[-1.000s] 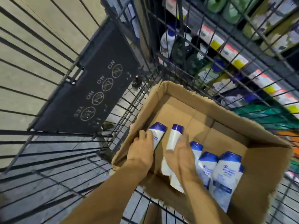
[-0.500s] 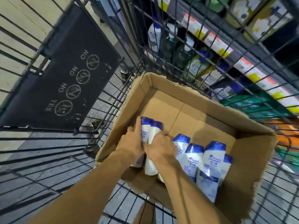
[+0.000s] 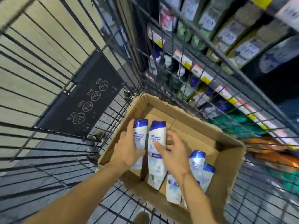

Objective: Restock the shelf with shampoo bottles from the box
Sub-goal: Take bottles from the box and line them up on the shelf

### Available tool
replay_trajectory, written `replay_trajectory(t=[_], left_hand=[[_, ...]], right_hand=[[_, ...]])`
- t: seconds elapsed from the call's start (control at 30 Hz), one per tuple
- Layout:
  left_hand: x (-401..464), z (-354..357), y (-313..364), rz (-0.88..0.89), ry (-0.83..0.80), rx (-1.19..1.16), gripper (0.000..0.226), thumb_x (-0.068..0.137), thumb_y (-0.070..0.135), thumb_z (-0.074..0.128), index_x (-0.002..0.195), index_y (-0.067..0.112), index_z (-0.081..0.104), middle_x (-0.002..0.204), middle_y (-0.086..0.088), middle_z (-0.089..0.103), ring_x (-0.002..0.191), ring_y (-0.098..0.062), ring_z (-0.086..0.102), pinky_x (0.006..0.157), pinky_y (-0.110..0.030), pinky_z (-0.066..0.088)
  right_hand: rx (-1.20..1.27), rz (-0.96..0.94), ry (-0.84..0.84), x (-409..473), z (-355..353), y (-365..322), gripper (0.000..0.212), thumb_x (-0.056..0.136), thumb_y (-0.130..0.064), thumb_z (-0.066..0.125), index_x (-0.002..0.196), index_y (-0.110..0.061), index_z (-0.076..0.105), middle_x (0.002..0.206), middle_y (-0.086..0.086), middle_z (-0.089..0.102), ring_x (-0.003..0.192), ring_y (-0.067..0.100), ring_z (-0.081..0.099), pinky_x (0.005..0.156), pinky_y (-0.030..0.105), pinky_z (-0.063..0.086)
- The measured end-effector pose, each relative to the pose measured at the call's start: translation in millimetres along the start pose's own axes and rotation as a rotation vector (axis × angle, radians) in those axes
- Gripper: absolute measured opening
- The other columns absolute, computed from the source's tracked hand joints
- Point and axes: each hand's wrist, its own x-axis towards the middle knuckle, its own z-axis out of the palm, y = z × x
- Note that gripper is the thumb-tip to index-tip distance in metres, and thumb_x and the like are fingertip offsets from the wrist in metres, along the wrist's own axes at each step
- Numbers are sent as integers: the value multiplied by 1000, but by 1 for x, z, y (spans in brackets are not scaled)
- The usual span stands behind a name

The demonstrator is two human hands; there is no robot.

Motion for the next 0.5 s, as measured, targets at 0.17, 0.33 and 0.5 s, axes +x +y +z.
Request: replay_trajectory(t=[0.17, 0.33, 0.5], left_hand=[[-74, -33, 107, 259, 46, -196, 110, 56, 43, 85, 143, 45, 18, 131, 11, 56, 111, -13, 63, 89, -47, 53], [-187, -51, 253, 567, 182, -79, 106, 58, 47, 80, 141, 52, 15, 130, 23, 54, 101, 10, 59, 78, -10, 45], [-307, -55, 393, 770, 238, -116, 101, 52, 48, 72, 136, 61, 17, 116, 24, 60, 90, 4, 66, 79, -30, 55]], right_hand=[[119, -205, 33, -69, -90, -80, 40, 85, -3, 68, 116, -24, 54, 96, -13, 71, 84, -2, 67, 67, 11, 49], [124, -468, 108, -161, -218, -165, 38, 83, -13, 72, 112, -32, 55, 106, -7, 72, 95, 12, 70, 79, 32, 55], [114, -737, 214, -261, -347, -243, 37, 76, -38, 69, 110, -35, 56, 107, -7, 69, 95, 16, 69, 81, 50, 55]])
